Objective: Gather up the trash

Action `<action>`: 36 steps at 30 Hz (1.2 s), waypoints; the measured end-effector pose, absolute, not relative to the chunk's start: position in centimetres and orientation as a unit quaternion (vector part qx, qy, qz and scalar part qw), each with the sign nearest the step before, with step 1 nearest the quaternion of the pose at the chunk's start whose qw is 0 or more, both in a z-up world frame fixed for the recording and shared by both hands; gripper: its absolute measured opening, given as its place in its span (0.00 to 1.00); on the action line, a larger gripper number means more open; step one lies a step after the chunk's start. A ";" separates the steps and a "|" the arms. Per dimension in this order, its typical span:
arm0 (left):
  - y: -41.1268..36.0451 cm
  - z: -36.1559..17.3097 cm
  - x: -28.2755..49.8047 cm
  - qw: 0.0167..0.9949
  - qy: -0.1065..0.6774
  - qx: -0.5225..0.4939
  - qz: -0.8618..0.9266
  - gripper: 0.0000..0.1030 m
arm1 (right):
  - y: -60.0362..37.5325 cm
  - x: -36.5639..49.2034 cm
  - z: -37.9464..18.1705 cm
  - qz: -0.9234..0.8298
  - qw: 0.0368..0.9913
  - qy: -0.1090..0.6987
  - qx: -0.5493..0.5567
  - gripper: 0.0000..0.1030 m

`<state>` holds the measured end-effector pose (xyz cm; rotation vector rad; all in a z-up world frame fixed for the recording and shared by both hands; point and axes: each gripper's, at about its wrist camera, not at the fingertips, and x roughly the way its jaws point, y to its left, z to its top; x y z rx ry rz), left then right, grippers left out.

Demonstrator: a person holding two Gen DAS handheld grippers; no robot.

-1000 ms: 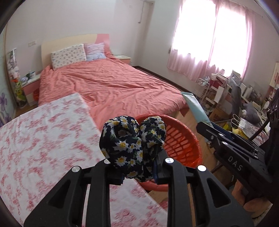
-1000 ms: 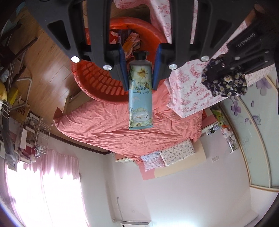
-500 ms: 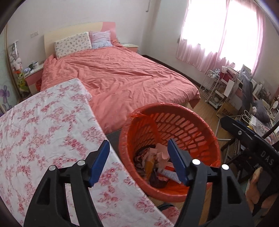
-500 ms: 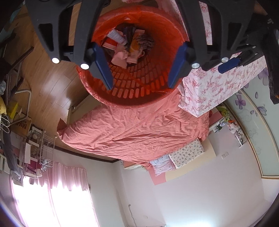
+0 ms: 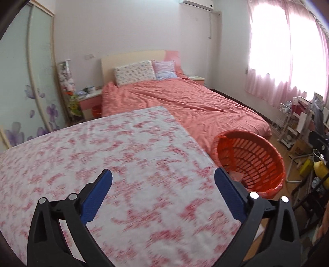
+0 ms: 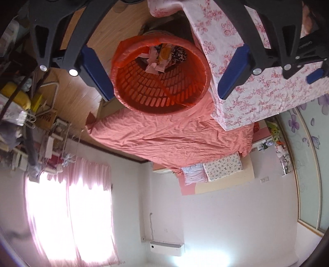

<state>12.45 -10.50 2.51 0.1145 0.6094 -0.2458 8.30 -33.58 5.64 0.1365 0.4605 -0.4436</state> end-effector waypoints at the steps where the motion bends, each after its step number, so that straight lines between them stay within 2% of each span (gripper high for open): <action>1: -9.6 2.6 11.5 0.949 0.292 0.059 -0.104 0.98 | -32.7 7.7 5.9 -0.228 0.945 0.228 0.060 0.96; 11: -3.7 2.0 5.8 0.960 0.272 0.019 -0.062 0.98 | -26.4 1.2 5.1 -0.237 0.952 0.192 0.016 0.96; 16: -2.1 1.5 3.4 0.962 0.271 0.001 -0.043 0.98 | -24.5 -2.1 3.9 -0.258 0.951 0.169 0.039 0.96; 23: -1.0 1.2 1.1 0.969 0.245 0.003 -0.018 0.98 | -23.2 -2.9 2.6 -0.248 0.948 0.194 0.047 0.96; 36: -0.7 0.7 0.7 0.965 0.262 -0.010 -0.017 0.98 | -22.8 -1.8 1.2 -0.239 0.933 0.262 0.063 0.96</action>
